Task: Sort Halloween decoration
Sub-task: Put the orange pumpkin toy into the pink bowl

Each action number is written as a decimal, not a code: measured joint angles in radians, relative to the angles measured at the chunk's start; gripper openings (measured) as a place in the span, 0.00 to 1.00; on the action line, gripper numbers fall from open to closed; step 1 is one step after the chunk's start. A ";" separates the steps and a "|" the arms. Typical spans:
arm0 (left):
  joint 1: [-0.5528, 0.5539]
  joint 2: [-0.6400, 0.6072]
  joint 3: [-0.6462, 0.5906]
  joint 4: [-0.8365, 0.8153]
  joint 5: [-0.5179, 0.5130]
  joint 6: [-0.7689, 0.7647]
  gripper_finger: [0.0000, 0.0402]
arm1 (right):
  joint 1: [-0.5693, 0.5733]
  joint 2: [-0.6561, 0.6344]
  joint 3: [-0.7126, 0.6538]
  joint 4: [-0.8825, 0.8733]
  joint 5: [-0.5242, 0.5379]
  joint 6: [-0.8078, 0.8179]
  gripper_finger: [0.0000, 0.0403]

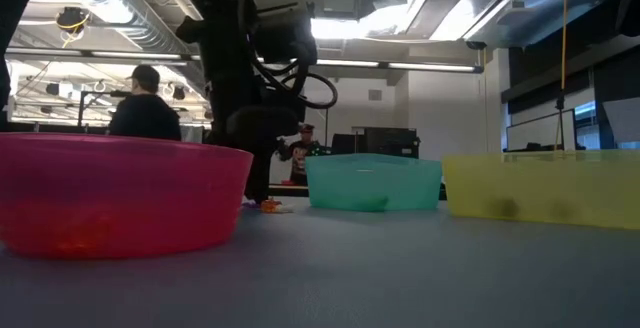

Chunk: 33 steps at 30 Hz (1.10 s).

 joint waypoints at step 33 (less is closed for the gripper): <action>0.048 0.000 0.000 0.066 0.019 -0.063 0.41 | 0.000 0.000 0.000 0.000 0.000 0.000 0.47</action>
